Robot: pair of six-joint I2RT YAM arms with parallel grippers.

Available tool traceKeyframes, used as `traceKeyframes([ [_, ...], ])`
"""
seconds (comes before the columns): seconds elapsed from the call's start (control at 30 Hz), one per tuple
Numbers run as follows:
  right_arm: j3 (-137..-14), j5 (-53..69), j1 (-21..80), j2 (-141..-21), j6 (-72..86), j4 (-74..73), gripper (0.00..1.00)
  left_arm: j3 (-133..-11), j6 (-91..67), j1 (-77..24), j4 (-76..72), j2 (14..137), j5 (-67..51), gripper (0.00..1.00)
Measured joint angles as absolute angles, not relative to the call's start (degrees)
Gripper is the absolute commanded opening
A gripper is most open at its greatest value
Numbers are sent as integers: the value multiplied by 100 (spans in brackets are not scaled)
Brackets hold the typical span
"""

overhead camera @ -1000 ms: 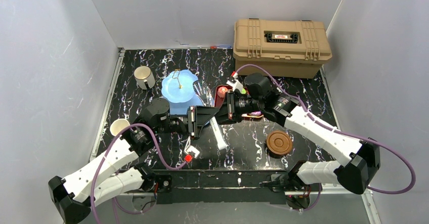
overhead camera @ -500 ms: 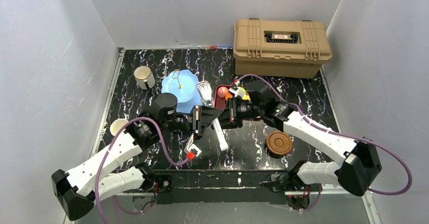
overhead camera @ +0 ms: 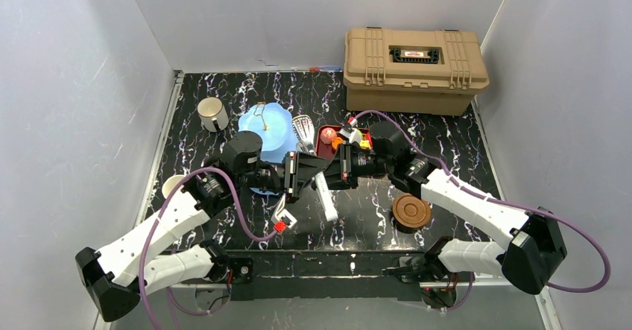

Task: Serve the afternoon tea
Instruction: Adjust the clamp.

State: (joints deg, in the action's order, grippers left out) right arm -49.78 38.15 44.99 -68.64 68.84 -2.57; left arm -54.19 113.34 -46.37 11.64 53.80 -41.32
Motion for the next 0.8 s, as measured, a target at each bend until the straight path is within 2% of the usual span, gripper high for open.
traceKeyframes([
  [0.8, -4313, 3903, 4440, -6810, 7196, 355, 1, -5828, 11463, -4670, 1601, 5739, -4224, 0],
])
